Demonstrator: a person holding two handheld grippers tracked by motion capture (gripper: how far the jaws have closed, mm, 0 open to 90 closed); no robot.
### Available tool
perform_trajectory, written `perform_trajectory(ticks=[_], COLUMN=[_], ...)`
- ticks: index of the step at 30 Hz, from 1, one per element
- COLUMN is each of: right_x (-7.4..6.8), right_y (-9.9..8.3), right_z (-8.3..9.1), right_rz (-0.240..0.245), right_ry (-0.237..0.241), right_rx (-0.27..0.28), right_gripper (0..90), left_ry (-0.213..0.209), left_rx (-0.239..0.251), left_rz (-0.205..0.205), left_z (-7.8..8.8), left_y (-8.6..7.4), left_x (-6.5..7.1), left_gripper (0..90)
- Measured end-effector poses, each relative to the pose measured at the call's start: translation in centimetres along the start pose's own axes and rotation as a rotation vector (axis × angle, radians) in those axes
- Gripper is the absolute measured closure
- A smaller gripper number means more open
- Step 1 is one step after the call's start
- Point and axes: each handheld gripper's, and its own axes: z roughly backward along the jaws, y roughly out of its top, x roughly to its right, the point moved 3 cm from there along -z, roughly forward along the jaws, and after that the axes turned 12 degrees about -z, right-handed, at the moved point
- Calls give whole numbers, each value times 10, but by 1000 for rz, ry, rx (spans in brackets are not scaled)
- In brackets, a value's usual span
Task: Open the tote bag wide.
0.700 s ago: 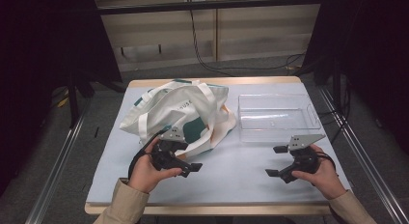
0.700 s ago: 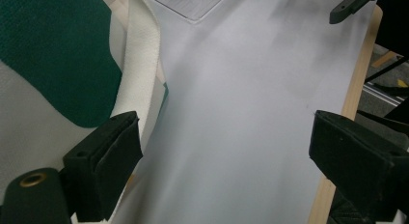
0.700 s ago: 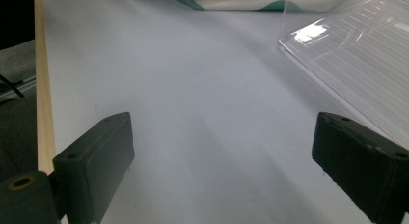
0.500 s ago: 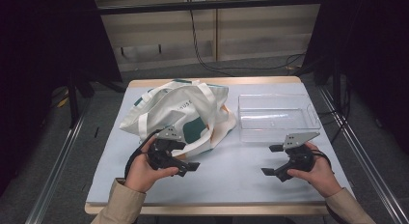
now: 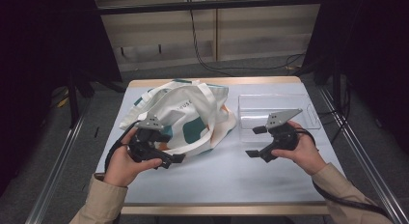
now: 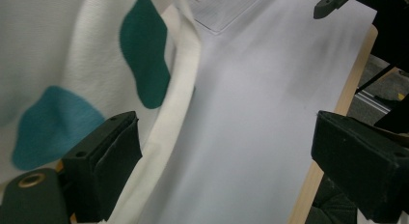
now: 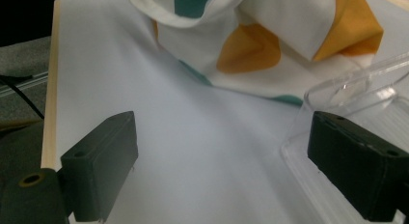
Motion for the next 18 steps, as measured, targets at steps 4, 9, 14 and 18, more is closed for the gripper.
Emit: perform_trajectory(ticks=[4, 9, 14, 18], right_x=[2, 2, 0, 2], right_y=[19, 36, 55, 74], right_z=[-5, -13, -19, -20], right_rz=[-4, 14, 33, 53], right_ry=[8, 7, 10, 5], right_rx=[23, 22, 27, 36], right_gripper=[111, 112, 112, 113], left_ry=[10, 28, 39, 49], left_rx=[4, -3, 5, -1], left_rz=[4, 9, 5, 4], left_z=[11, 20, 27, 33], left_y=[4, 8, 16, 21], left_x=[-5, -12, -17, -22], left_gripper=[98, 98, 97, 96])
